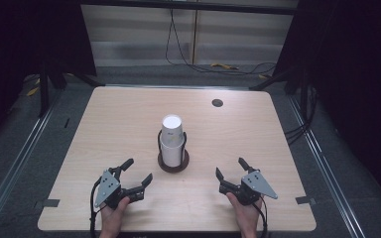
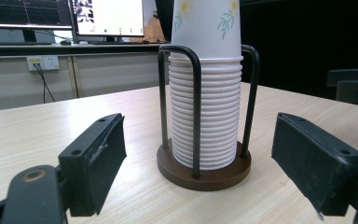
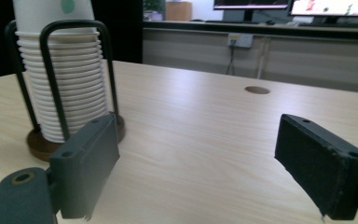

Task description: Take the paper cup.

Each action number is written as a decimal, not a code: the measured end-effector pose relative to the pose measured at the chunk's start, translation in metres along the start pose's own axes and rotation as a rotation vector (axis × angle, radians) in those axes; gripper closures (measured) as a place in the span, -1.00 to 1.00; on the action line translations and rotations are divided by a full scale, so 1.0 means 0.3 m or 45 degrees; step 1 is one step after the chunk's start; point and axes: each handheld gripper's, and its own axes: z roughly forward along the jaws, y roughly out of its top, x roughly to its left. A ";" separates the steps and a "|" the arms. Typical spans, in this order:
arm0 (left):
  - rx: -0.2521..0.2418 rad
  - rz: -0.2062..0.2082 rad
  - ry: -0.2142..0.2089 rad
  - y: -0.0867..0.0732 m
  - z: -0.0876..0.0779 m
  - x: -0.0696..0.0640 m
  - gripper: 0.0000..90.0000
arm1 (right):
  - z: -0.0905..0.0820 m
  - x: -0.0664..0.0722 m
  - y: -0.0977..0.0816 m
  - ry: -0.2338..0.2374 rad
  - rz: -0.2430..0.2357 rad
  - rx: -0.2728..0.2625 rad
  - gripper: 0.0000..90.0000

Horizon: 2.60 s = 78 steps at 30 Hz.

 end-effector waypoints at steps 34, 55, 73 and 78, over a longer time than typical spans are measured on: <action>-0.008 0.000 -0.018 -0.001 -0.001 0.000 -0.62 | 0.150 0.085 0.202 0.403 0.013 0.044 -0.53; 0.000 0.006 -0.020 -0.001 -0.003 0.000 -0.62 | 0.259 0.125 0.330 0.579 -0.029 0.129 -0.68; -0.006 0.005 -0.028 -0.001 -0.003 0.001 -0.62 | 0.355 0.133 0.404 0.655 -0.064 0.188 -0.45; -0.005 0.004 -0.025 -0.001 -0.003 0.000 -0.62 | 0.377 0.130 0.416 0.677 -0.054 0.198 -0.46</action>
